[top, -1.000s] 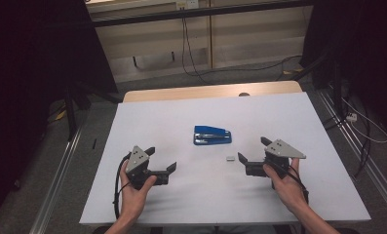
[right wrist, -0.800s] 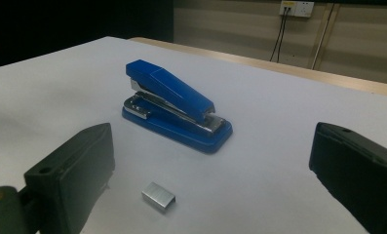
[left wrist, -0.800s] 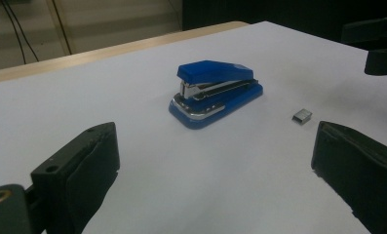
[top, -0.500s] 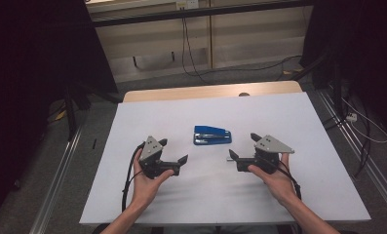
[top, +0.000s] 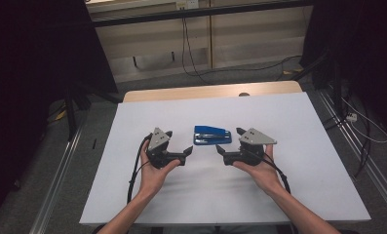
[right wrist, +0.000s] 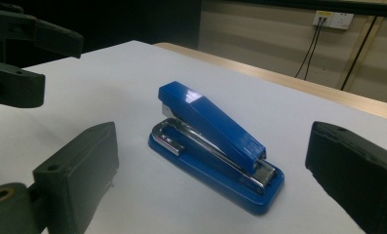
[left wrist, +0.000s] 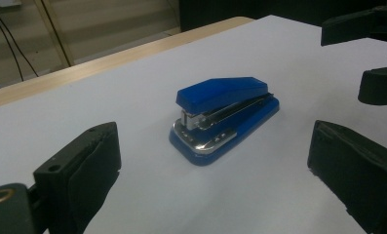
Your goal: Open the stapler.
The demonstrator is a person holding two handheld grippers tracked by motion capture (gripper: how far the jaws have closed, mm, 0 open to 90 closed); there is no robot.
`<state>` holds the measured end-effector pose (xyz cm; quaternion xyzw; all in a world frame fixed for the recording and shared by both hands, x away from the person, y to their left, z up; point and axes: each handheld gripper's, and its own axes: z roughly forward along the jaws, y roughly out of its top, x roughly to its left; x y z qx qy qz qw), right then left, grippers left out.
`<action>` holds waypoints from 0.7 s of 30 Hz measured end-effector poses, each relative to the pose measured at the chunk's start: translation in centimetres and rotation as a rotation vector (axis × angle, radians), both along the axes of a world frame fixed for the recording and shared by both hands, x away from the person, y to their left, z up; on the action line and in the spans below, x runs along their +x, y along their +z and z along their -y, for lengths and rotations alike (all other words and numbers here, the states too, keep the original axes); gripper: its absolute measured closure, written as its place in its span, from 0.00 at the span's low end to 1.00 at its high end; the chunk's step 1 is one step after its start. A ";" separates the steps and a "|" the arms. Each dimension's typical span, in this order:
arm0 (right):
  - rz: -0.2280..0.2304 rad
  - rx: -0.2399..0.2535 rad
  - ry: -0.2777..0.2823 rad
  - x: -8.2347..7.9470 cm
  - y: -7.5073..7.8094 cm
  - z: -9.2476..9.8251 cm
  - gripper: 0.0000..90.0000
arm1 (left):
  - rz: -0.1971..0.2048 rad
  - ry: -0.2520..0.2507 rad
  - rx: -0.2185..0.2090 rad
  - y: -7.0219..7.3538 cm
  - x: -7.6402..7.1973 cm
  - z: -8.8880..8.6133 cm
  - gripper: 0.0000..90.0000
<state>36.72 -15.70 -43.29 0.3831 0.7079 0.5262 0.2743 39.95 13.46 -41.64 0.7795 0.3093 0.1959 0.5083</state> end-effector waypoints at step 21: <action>-0.024 -0.040 0.043 3.0 -0.4 -2.6 0.25 | -0.013 0.022 0.012 -1.4 4.6 1.2 0.07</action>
